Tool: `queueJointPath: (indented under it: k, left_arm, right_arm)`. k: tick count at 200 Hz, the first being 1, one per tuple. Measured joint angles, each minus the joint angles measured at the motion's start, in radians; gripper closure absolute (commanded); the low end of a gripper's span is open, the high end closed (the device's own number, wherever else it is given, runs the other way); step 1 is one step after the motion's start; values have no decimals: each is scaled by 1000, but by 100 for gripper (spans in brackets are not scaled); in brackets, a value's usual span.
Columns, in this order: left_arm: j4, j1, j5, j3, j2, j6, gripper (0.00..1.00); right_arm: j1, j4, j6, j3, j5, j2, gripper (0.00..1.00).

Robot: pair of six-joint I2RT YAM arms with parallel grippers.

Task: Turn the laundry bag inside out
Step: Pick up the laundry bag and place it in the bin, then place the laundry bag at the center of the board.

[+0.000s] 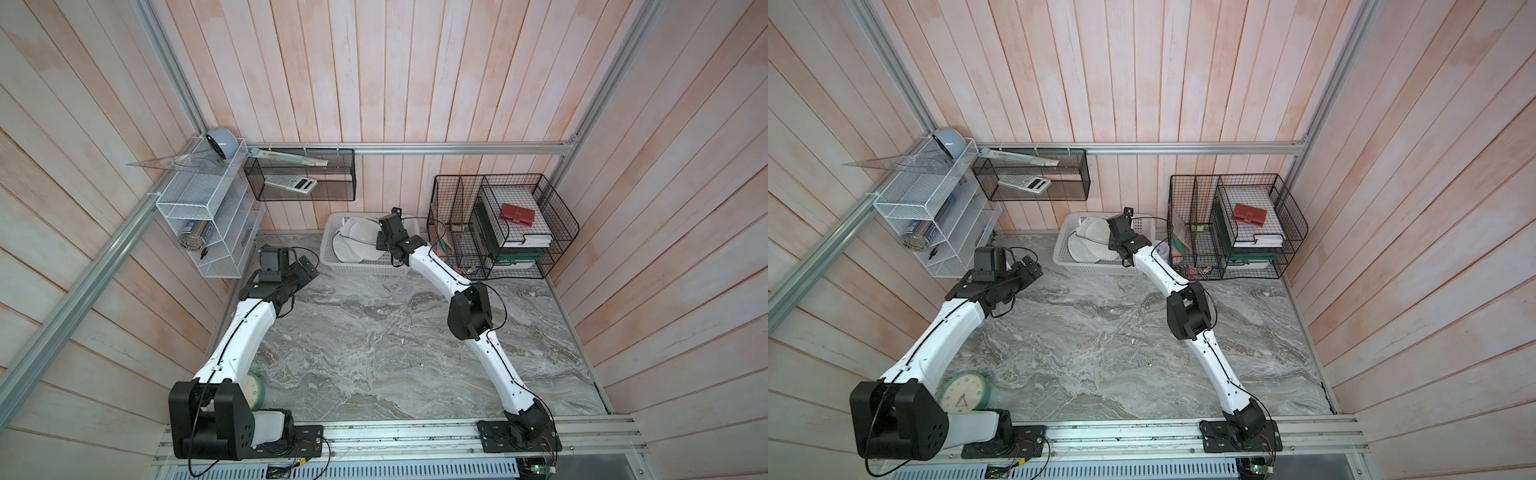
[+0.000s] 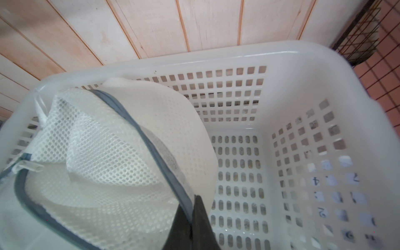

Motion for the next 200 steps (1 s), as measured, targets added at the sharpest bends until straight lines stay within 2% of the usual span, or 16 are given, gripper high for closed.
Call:
queueJointPath:
  k: [37,66,98,150,200]
  left_arm:
    - [1,0,1,0,0,2,0]
    - [3,0,4,0,0,2,0]
    - [3,-1,9,6,0,2,0]
    - [3,-37,19,55,-5,20,0]
    - [2,-61,19,72,-13,31,0]
  right_arm:
    - [0,-1,-28,-15,-42,-132,100]
    - [0,6,-55,-68,-48,-309,100]
    - [0,30,-68,-225,-48,-523,100]
    - [33,49,-71,-599,-64,-852,100]
    - [158,34,-62,-653,-79,-1041,100]
